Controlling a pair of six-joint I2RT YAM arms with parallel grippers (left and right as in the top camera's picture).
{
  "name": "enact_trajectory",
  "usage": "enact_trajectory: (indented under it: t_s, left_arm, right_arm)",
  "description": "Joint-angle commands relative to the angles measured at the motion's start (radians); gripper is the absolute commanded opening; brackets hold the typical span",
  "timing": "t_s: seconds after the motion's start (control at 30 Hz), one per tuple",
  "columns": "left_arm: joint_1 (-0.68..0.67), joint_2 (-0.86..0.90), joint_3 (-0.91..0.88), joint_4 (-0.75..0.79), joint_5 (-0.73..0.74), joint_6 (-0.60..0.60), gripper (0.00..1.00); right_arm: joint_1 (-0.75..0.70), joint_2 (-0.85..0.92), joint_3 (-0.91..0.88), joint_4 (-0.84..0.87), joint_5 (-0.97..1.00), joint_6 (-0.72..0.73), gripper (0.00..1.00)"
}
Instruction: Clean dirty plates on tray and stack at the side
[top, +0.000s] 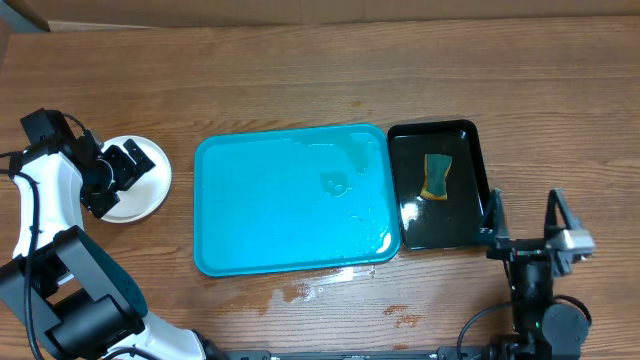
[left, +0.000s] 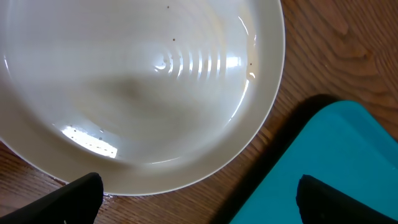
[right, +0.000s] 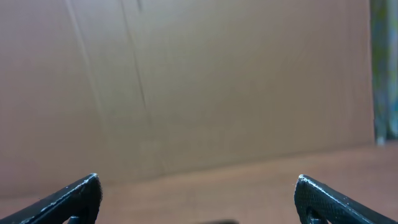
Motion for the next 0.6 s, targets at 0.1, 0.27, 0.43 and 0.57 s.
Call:
enact_trajectory:
  t_s: [0.1, 0.27, 0.43, 0.57]
  left_arm:
    - [-0.002, 0.001, 0.023, -0.002, -0.005, 0.012, 1.0]
    - [-0.002, 0.001, 0.023, -0.002, -0.005, 0.012, 1.0]
    - [-0.002, 0.001, 0.023, -0.002, -0.005, 0.012, 1.0]
    - [-0.002, 0.001, 0.023, -0.002, -0.005, 0.012, 1.0]
  right_arm:
    - [0.006, -0.009, -0.011, -0.097, 0.0, 0.01, 1.0]
    - [0.006, -0.009, -0.011, -0.249, 0.003, 0.008, 1.0]
    - [0.005, -0.007, -0.011, -0.249, -0.005, 0.011, 1.0]
    - [0.005, -0.007, -0.011, -0.249, -0.005, 0.011, 1.0]
